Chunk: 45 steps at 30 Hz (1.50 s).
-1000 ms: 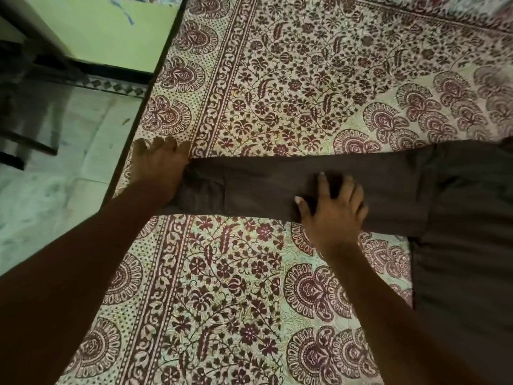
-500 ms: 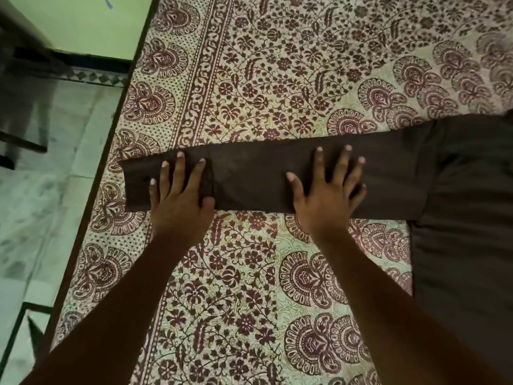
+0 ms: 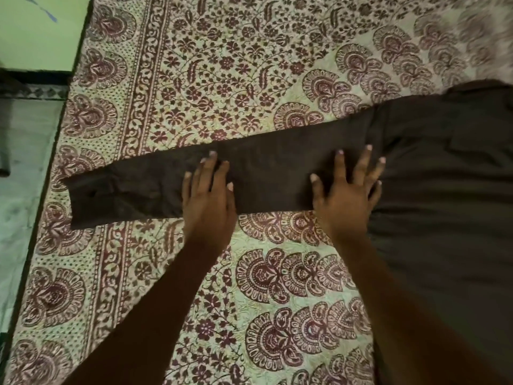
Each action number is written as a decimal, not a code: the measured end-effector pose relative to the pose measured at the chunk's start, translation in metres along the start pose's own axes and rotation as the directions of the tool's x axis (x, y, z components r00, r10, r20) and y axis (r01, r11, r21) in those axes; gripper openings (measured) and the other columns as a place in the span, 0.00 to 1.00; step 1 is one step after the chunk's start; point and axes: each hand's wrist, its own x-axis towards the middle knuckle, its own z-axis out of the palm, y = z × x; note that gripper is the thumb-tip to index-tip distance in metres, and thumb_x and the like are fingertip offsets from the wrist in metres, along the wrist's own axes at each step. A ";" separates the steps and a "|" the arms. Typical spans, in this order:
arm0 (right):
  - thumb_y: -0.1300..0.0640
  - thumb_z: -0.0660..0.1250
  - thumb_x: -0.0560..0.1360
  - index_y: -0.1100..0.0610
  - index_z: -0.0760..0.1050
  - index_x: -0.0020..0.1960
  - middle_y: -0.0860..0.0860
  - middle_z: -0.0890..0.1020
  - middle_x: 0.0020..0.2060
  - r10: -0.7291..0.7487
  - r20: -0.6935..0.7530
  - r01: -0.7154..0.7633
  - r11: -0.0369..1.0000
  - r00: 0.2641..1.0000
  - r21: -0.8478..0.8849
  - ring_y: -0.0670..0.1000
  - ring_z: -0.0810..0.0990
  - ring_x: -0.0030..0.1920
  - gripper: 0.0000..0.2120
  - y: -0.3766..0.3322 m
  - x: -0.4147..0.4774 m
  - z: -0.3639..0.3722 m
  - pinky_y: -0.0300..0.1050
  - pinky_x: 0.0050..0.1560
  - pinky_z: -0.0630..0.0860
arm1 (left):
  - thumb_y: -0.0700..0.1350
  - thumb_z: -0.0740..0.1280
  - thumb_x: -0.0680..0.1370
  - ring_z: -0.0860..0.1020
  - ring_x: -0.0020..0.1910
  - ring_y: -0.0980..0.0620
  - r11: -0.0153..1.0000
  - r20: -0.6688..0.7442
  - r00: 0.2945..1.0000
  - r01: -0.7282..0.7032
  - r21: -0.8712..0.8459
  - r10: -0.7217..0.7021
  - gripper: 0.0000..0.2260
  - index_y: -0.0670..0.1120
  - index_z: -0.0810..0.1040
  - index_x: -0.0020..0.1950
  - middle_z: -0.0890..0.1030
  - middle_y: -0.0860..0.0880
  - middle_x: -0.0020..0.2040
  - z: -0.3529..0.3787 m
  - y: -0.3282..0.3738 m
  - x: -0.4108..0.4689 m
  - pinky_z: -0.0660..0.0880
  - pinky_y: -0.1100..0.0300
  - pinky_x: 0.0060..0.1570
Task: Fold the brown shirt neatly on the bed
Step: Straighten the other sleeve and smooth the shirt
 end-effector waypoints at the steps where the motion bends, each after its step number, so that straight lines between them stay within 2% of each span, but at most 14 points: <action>1: 0.35 0.54 0.81 0.50 0.58 0.83 0.58 0.48 0.84 -0.004 0.058 0.005 1.000 0.998 -0.024 0.65 0.44 0.83 0.35 0.010 0.002 0.001 0.70 0.78 0.51 | 0.44 0.58 0.85 0.65 0.79 0.43 0.993 0.014 0.995 -0.095 -0.074 0.096 0.19 0.41 0.71 0.75 0.66 0.43 0.80 0.008 0.016 0.004 0.62 0.41 0.77; 4: 0.39 0.51 0.83 0.49 0.57 0.83 0.55 0.52 0.84 -0.319 0.179 0.334 0.941 0.931 -0.059 0.61 0.51 0.83 0.31 0.033 0.006 0.002 0.68 0.78 0.54 | 0.43 0.56 0.85 0.68 0.77 0.46 0.939 0.077 0.941 -0.319 -0.132 0.330 0.19 0.43 0.72 0.75 0.69 0.46 0.79 0.038 0.064 0.014 0.64 0.43 0.76; 6: 0.44 0.54 0.83 0.51 0.66 0.80 0.55 0.58 0.83 -0.474 0.135 0.472 0.880 0.870 0.044 0.60 0.57 0.82 0.27 0.048 0.009 -0.002 0.66 0.76 0.62 | 0.46 0.54 0.84 0.70 0.76 0.48 0.962 0.116 0.955 -0.272 -0.034 0.274 0.21 0.46 0.72 0.75 0.71 0.48 0.77 0.055 0.095 0.020 0.60 0.41 0.77; 8: 0.49 0.57 0.82 0.54 0.73 0.75 0.57 0.64 0.81 -0.365 -0.019 0.363 0.917 0.931 0.165 0.61 0.61 0.81 0.24 0.072 0.010 -0.012 0.64 0.75 0.66 | 0.48 0.56 0.80 0.71 0.73 0.46 0.994 0.110 0.991 -0.083 0.066 0.075 0.22 0.49 0.74 0.72 0.74 0.50 0.74 0.064 0.128 0.028 0.56 0.37 0.76; 10: 0.48 0.56 0.81 0.55 0.74 0.74 0.56 0.65 0.81 -0.079 -0.135 0.102 0.980 0.988 0.170 0.60 0.61 0.81 0.24 0.097 0.005 -0.025 0.62 0.76 0.63 | 0.48 0.61 0.77 0.72 0.69 0.42 0.991 0.073 0.992 0.099 0.095 -0.106 0.18 0.50 0.76 0.67 0.76 0.47 0.68 0.068 0.161 0.039 0.58 0.34 0.72; 13: 0.43 0.54 0.82 0.53 0.71 0.77 0.56 0.59 0.83 0.148 -0.135 -0.138 0.987 0.980 0.076 0.61 0.55 0.83 0.27 0.135 -0.006 -0.031 0.63 0.79 0.57 | 0.46 0.64 0.78 0.70 0.70 0.41 0.996 0.093 0.992 0.090 0.002 -0.090 0.16 0.52 0.76 0.66 0.74 0.46 0.69 0.075 0.202 0.060 0.60 0.37 0.67; 18: 0.41 0.52 0.84 0.44 0.59 0.82 0.54 0.54 0.84 0.074 -0.076 -0.078 0.995 0.994 -0.055 0.58 0.51 0.84 0.27 0.166 -0.019 -0.022 0.61 0.80 0.55 | 0.46 0.67 0.78 0.55 0.82 0.43 0.949 0.333 0.894 -0.244 -0.199 0.299 0.19 0.57 0.78 0.69 0.57 0.48 0.83 0.120 0.245 0.125 0.55 0.32 0.75; 21: 0.41 0.54 0.84 0.44 0.60 0.82 0.54 0.54 0.84 0.092 -0.077 -0.095 0.994 0.993 -0.047 0.57 0.51 0.84 0.27 0.164 -0.019 -0.022 0.61 0.80 0.55 | 0.49 0.66 0.81 0.51 0.83 0.43 0.960 0.455 0.850 -0.274 -0.049 0.266 0.26 0.52 0.66 0.79 0.54 0.50 0.84 0.139 0.251 0.152 0.52 0.24 0.73; 25: 0.38 0.54 0.84 0.46 0.59 0.83 0.56 0.53 0.84 0.046 -0.050 -0.048 0.998 0.998 -0.043 0.60 0.51 0.84 0.30 0.168 -0.019 -0.024 0.64 0.79 0.54 | 0.54 0.54 0.86 0.50 0.83 0.49 0.930 0.431 0.872 -0.329 0.167 0.231 0.25 0.52 0.54 0.83 0.49 0.56 0.84 0.143 0.251 0.151 0.49 0.20 0.68; 31: 0.33 0.51 0.83 0.42 0.52 0.84 0.53 0.47 0.85 -0.244 0.141 0.258 0.962 0.959 -0.088 0.60 0.44 0.84 0.32 0.184 -0.061 -0.035 0.69 0.79 0.50 | 0.54 0.53 0.86 0.49 0.83 0.42 0.936 0.366 0.913 -0.272 0.223 0.178 0.28 0.44 0.53 0.83 0.49 0.48 0.85 0.139 0.267 0.132 0.50 0.28 0.74; 34: 0.39 0.52 0.85 0.44 0.57 0.83 0.53 0.50 0.84 -0.441 0.207 0.460 0.886 0.873 -0.054 0.58 0.48 0.84 0.28 0.204 -0.098 -0.042 0.67 0.78 0.55 | 0.57 0.52 0.84 0.53 0.83 0.42 0.902 0.310 0.890 -0.398 0.170 0.334 0.29 0.43 0.56 0.83 0.52 0.45 0.84 0.130 0.268 0.088 0.56 0.36 0.75; 37: 0.42 0.53 0.85 0.48 0.64 0.81 0.56 0.55 0.84 -0.278 0.061 0.281 0.959 0.959 -0.037 0.59 0.53 0.83 0.26 0.229 -0.108 -0.059 0.66 0.78 0.59 | 0.62 0.49 0.84 0.54 0.83 0.44 0.844 0.395 0.817 -0.512 0.161 0.420 0.32 0.46 0.56 0.83 0.52 0.44 0.85 0.125 0.250 0.015 0.58 0.40 0.76; 41: 0.35 0.53 0.83 0.43 0.54 0.83 0.56 0.46 0.84 0.070 -0.003 -0.071 0.997 0.998 -0.026 0.64 0.43 0.83 0.32 0.262 -0.067 -0.082 0.68 0.81 0.48 | 0.67 0.51 0.81 0.48 0.84 0.46 0.833 0.475 0.801 -0.509 0.217 0.365 0.38 0.45 0.49 0.84 0.47 0.45 0.85 0.111 0.232 -0.081 0.50 0.41 0.80; 45: 0.27 0.52 0.79 0.36 0.48 0.83 0.52 0.40 0.84 -0.052 0.154 0.069 0.992 0.987 -0.108 0.66 0.38 0.82 0.36 0.266 -0.030 -0.072 0.76 0.77 0.43 | 0.69 0.55 0.79 0.45 0.84 0.46 0.862 0.540 0.771 -0.483 0.153 0.336 0.43 0.45 0.48 0.84 0.45 0.45 0.85 0.090 0.222 -0.167 0.53 0.41 0.80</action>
